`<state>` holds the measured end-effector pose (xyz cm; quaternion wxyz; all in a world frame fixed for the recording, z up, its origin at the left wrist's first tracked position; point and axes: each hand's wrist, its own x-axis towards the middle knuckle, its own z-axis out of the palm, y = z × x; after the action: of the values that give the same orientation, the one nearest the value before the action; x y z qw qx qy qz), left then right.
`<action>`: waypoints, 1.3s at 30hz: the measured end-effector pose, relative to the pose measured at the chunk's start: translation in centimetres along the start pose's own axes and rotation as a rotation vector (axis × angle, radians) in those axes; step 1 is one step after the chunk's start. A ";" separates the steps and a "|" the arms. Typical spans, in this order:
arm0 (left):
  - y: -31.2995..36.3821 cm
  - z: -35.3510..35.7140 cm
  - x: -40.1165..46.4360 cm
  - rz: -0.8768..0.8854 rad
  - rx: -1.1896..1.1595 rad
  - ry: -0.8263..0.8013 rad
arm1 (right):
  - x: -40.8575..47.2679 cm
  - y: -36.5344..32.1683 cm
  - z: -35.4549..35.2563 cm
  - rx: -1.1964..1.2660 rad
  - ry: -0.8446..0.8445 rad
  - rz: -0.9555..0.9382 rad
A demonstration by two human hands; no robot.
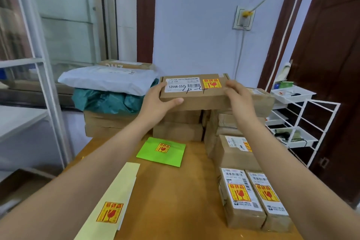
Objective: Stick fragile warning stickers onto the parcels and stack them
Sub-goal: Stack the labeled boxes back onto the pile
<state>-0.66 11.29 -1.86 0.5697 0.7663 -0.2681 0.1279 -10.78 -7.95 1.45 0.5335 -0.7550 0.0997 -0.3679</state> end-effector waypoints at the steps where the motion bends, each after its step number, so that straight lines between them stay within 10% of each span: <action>1: -0.1 0.0 0.5 -0.010 -0.012 0.006 | 0.3 0.2 0.4 0.031 0.003 -0.001; 39: -7.8 7.1 11.5 -0.034 -0.088 0.295 | 14.0 5.1 10.3 -0.259 0.287 -0.115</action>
<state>12.35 3.14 -4.62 0.6382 0.7178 -0.1737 0.2175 7.21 -10.10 1.64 0.3901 -0.7616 0.1781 -0.4859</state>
